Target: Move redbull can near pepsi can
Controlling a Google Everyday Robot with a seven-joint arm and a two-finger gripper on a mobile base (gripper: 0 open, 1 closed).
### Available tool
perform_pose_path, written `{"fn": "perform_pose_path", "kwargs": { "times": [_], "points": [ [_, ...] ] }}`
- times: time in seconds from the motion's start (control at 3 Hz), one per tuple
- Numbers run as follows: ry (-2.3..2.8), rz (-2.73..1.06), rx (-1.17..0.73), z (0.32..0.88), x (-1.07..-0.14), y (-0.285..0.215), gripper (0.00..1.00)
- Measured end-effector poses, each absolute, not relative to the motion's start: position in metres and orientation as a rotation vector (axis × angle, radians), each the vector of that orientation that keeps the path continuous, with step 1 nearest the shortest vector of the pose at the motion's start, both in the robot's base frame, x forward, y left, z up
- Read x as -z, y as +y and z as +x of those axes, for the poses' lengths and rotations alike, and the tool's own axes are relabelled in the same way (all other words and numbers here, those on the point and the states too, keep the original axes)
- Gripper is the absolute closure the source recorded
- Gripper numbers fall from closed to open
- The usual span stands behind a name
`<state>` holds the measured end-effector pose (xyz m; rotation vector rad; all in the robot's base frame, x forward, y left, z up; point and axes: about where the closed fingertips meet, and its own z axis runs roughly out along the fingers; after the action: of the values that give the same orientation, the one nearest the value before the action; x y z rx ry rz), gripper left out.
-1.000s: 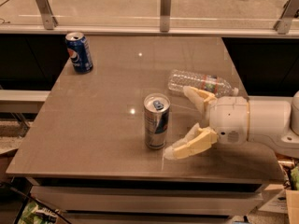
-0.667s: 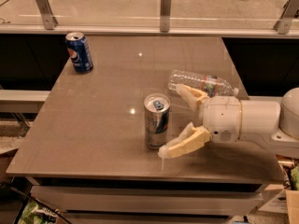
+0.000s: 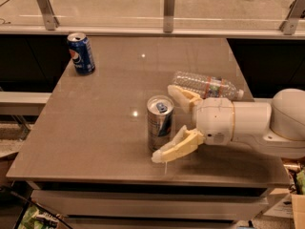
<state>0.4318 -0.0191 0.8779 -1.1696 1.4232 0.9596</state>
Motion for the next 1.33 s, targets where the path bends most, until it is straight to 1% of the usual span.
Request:
{"fn": "perform_pose_path", "kwargs": {
  "times": [0.33, 1.33],
  "points": [
    [1.397, -1.196, -0.999, 0.4255, -0.8753, -0.0068, 0.17],
    [1.389, -1.211, -1.001, 0.4232, -0.8783, -0.0006, 0.88]
  ]
}}
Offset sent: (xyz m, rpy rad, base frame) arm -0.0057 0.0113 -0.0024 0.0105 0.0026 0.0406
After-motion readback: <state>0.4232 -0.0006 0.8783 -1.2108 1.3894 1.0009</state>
